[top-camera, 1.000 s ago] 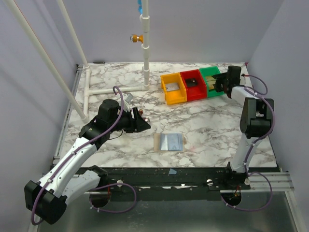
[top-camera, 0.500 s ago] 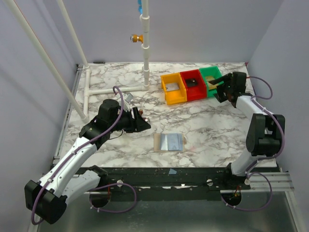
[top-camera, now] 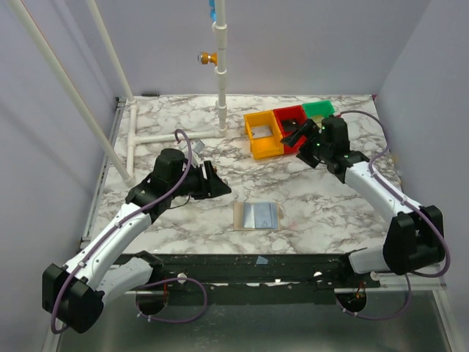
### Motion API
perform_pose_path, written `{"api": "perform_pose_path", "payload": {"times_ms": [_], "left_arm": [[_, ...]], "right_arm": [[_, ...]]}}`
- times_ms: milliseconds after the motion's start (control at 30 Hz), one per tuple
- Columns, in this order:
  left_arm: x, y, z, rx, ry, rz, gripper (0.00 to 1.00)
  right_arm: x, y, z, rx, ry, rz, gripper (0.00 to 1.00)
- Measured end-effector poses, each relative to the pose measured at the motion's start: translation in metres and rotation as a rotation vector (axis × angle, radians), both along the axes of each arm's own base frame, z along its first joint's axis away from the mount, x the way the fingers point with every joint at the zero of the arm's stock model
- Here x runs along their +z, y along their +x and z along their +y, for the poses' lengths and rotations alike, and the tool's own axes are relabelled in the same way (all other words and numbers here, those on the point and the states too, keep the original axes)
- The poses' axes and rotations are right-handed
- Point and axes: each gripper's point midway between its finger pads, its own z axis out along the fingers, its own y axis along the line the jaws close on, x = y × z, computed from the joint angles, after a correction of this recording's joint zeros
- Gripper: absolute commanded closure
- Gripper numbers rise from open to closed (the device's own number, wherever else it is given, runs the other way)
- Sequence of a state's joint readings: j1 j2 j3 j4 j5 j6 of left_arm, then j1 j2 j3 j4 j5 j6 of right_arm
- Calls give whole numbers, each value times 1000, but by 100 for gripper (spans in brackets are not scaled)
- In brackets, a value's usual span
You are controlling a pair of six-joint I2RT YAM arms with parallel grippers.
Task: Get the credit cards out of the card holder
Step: Remove the credit card from the card holder.
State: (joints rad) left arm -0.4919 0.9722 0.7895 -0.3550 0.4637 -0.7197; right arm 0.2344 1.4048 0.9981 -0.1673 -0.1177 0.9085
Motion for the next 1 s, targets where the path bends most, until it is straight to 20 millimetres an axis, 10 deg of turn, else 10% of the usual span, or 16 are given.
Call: {"api": "perform_pose_path", "payload": {"times_ms": [433, 1000], "left_arm": [[-17, 7, -7, 2, 10, 43, 47], [-78, -15, -73, -129, 89, 198, 48]], "right_arm": [[-30, -90, 78, 292, -172, 59, 6], [-83, -148, 78, 406, -261, 170, 6]]}}
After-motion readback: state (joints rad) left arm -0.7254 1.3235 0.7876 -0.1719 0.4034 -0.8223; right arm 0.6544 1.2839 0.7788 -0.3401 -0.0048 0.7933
